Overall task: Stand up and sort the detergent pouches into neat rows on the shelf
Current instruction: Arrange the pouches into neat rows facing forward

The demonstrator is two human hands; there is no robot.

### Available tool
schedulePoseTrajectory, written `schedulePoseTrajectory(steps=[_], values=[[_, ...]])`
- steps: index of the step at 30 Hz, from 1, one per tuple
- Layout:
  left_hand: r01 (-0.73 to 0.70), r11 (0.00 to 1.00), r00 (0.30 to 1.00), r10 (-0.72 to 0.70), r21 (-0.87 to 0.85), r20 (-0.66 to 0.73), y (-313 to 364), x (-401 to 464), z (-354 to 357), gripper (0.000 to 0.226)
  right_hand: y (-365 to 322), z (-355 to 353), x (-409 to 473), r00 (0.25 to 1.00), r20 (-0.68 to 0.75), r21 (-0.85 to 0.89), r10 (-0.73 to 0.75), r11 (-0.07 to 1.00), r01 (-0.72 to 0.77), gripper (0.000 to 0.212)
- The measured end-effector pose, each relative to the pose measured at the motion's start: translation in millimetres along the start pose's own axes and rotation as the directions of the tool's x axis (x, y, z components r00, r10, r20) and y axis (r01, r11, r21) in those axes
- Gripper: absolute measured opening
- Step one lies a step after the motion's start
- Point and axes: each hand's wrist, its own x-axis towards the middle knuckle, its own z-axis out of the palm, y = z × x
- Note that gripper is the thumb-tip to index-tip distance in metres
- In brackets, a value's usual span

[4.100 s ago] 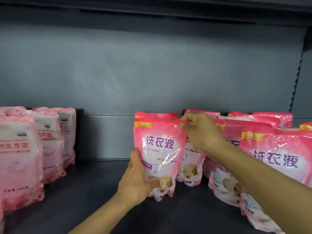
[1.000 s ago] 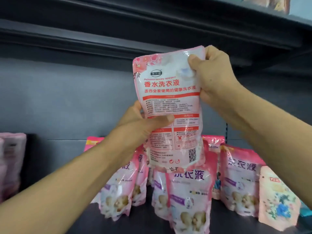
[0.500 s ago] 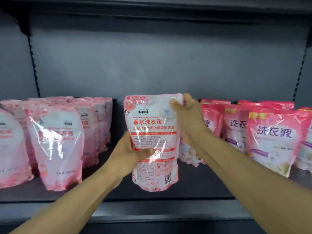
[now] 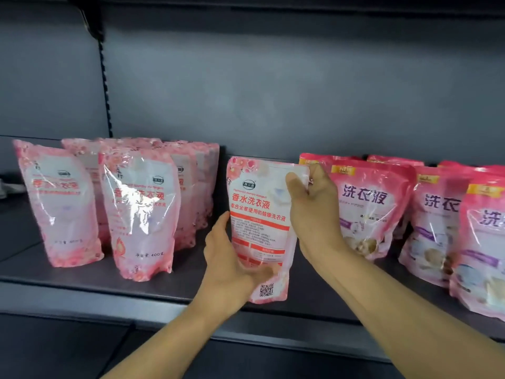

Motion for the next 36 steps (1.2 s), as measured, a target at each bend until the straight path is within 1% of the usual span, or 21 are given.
schedulePoseTrajectory(steps=[3,5,7,8,9,10,11,13,14,15,16,18,19,21,23,25,27,29,31,33,36], values=[[-0.004,0.990,0.993,0.020,0.140,-0.115,5.4,-15.8,24.4,0.124,-6.7,-18.3,1.3,0.991,0.130,-0.009,-0.040,0.999,0.041,0.019],[0.023,0.986,0.983,0.007,0.165,-0.183,10.6,-19.3,38.4,0.127,-13.1,-31.4,12.9,0.982,0.173,-0.005,-0.079,0.997,0.081,0.025],[0.067,0.981,0.968,-0.019,0.183,-0.250,13.1,-17.4,47.4,0.130,-18.9,-39.8,36.3,0.959,0.275,0.054,-0.062,0.997,0.049,0.025],[0.085,0.976,0.960,-0.027,0.198,-0.279,13.3,-15.8,50.6,0.130,-21.5,-41.5,49.9,0.928,0.372,0.108,-0.013,0.994,-0.029,0.026],[0.103,0.971,0.952,-0.033,0.217,-0.305,13.0,-14.3,53.0,0.131,-21.4,-42.7,62.8,0.872,0.488,0.117,0.016,0.990,-0.084,0.025],[0.113,0.965,0.945,-0.030,0.237,-0.325,12.9,-13.0,54.5,0.131,-19.6,-44.1,73.2,0.803,0.596,0.094,0.005,0.993,-0.077,0.024],[0.117,0.960,0.939,-0.023,0.255,-0.342,12.9,-11.8,55.3,0.131,-16.9,-41.9,81.8,0.725,0.688,0.022,-0.027,1.000,0.016,0.028],[0.127,0.950,0.932,-0.015,0.286,-0.362,13.1,-9.2,55.3,0.130,-13.0,-33.7,91.8,0.596,0.794,-0.102,-0.117,0.942,0.321,0.046],[0.130,0.945,0.931,-0.011,0.301,-0.366,12.6,-7.5,54.6,0.128,-11.7,-30.0,93.0,0.553,0.822,-0.124,-0.138,0.904,0.410,0.046],[0.130,0.940,0.932,-0.007,0.315,-0.363,11.9,-5.4,53.7,0.127,-12.2,-26.3,93.3,0.525,0.838,-0.128,-0.149,0.881,0.455,0.045],[0.124,0.939,0.936,-0.003,0.321,-0.351,11.2,-4.1,52.4,0.124,-11.8,-23.0,95.2,0.516,0.839,-0.126,-0.170,0.864,0.488,0.046],[0.095,0.952,0.952,-0.002,0.290,-0.305,9.2,-2.8,48.2,0.118,-11.7,-19.0,99.2,0.516,0.830,-0.130,-0.211,0.827,0.547,0.046],[0.074,0.962,0.962,0.001,0.262,-0.275,8.3,-2.7,44.6,0.113,-11.2,-17.8,100.8,0.502,0.828,-0.120,-0.249,0.796,0.593,0.041],[0.040,0.977,0.978,0.005,0.211,-0.209,6.8,-2.7,34.6,0.104,-13.0,-16.7,100.4,0.478,0.825,-0.113,-0.303,0.739,0.664,0.020],[0.018,0.982,0.991,0.007,0.189,-0.135,6.2,-2.8,22.9,0.093,-19.6,-17.0,95.9,0.489,0.817,-0.128,-0.305,0.732,0.670,0.005],[0.026,0.984,0.998,-0.014,0.178,-0.068,5.7,-1.5,10.3,0.082,-23.4,-14.3,92.7,0.527,0.795,-0.159,-0.301,0.735,0.660,0.009],[0.063,0.989,0.998,-0.061,0.134,-0.019,3.3,1.8,-3.6,0.065,-24.3,-8.9,88.2,0.550,0.777,-0.165,-0.306,0.745,0.647,0.017],[0.106,0.992,0.994,-0.105,0.074,-0.016,-1.0,6.6,-17.9,0.051,-22.9,-4.0,83.5,0.575,0.753,-0.169,-0.320,0.750,0.639,0.021],[0.128,0.992,0.990,-0.127,0.019,-0.064,-6.7,10.9,-28.9,0.044,-21.5,-2.7,82.9,0.609,0.726,-0.168,-0.320,0.776,0.608,0.012],[0.128,0.992,0.983,-0.127,-0.002,-0.129,-12.8,10.7,-33.4,0.046,-19.3,-6.1,87.7,0.659,0.701,-0.201,-0.273,0.811,0.550,0.011],[0.140,0.990,0.983,-0.138,0.006,-0.118,-20.7,3.8,-27.1,0.069,-13.2,-9.9,91.4,0.717,0.687,-0.277,-0.119,0.869,0.410,0.012]])
